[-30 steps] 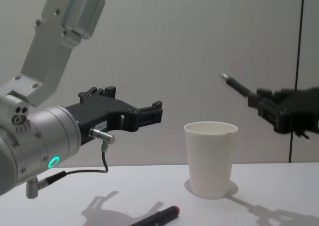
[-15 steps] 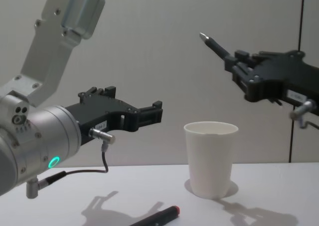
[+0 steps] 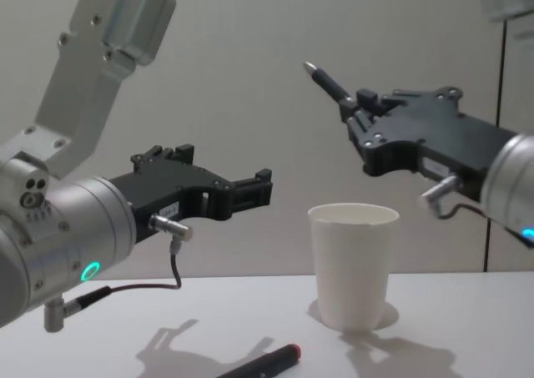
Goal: Place the pen into the pen holder.
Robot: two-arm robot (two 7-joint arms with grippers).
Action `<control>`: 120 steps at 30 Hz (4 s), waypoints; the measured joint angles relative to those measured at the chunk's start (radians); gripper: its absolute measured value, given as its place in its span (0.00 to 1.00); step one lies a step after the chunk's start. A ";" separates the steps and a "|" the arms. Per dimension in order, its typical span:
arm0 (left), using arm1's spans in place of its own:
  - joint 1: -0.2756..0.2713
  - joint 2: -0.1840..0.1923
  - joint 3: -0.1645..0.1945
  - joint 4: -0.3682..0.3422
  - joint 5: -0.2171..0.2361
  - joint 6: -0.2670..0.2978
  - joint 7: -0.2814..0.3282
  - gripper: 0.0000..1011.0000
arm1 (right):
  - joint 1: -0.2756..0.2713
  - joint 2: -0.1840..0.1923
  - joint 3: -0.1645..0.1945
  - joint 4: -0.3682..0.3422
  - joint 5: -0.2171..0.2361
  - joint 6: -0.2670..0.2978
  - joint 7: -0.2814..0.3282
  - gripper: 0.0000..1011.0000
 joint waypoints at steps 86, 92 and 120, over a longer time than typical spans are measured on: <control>0.000 0.000 0.000 0.000 0.000 0.000 0.000 0.99 | 0.230 -0.173 -0.031 0.461 -0.301 -0.135 -0.340 0.13; 0.000 0.000 0.000 0.000 0.000 0.000 0.000 0.99 | 0.239 -0.177 -0.031 0.478 -0.310 -0.144 -0.342 0.13; 0.000 0.000 0.000 0.000 0.000 0.000 0.000 0.99 | 0.276 -0.194 -0.037 0.565 -0.331 -0.164 -0.328 0.13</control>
